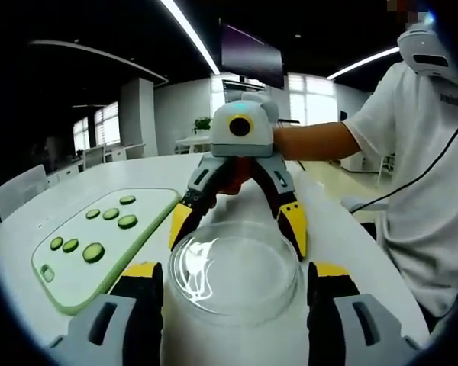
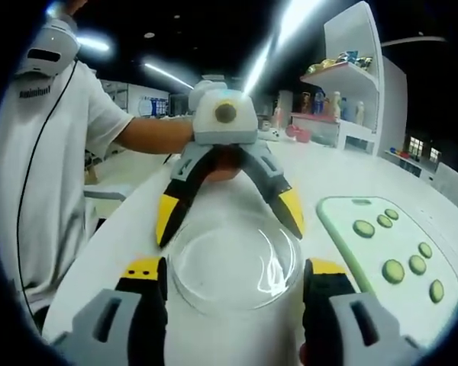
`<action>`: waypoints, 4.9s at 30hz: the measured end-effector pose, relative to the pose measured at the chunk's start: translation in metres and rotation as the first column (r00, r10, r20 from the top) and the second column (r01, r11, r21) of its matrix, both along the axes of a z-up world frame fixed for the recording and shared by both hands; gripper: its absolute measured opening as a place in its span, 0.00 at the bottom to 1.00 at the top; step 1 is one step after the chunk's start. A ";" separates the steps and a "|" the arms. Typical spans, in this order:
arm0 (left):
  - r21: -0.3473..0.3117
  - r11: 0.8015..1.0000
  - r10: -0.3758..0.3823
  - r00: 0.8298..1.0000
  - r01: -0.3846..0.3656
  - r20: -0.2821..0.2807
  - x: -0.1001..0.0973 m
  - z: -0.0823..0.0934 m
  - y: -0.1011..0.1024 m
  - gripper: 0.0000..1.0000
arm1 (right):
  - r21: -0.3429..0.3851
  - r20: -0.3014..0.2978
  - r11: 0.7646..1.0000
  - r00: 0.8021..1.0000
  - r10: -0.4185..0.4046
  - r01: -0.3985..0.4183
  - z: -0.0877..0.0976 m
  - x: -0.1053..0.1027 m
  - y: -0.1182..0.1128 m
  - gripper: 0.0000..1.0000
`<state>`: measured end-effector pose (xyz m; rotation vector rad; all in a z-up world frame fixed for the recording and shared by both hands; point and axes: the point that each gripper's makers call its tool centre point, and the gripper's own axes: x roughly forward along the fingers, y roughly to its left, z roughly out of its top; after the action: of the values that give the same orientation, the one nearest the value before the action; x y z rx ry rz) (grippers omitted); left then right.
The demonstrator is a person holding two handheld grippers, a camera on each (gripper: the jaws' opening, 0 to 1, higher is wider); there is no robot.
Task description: Open the petri dish lid, add cucumber slices into the petri dish, and close the lid
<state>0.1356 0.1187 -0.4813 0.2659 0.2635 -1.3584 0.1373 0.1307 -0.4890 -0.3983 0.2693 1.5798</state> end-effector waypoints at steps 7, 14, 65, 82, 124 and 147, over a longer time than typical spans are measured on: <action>0.007 1.000 -0.005 1.000 0.005 -0.003 0.000 -0.003 -0.002 0.76 | 0.006 -0.002 1.000 1.000 0.001 -0.001 0.002 0.000 0.000 0.71; 0.006 1.000 -0.012 1.000 0.012 -0.005 0.000 -0.003 -0.004 0.73 | 0.002 0.004 1.000 1.000 0.003 -0.003 0.002 0.000 -0.001 0.68; 0.018 1.000 -0.004 1.000 0.004 0.005 0.003 -0.002 -0.001 0.69 | 0.007 0.016 1.000 1.000 0.006 -0.006 0.005 0.001 0.000 0.65; 0.019 1.000 0.001 1.000 -0.002 0.030 0.000 0.011 0.000 0.69 | -0.001 0.045 1.000 0.999 0.010 -0.010 0.019 -0.001 0.001 0.65; 0.044 0.993 0.105 0.993 -0.107 0.049 -0.003 0.031 0.057 0.69 | -0.020 0.069 0.993 0.991 0.116 -0.115 0.036 0.001 0.060 0.65; 0.049 0.978 0.201 0.979 -0.203 0.046 -0.010 0.023 0.101 0.69 | -0.026 0.063 0.978 0.976 0.208 -0.206 0.027 -0.011 0.102 0.65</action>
<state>0.1257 0.2192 -0.4583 0.3029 0.2855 -1.1452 0.1266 0.2328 -0.4615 -0.5055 0.1972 1.7655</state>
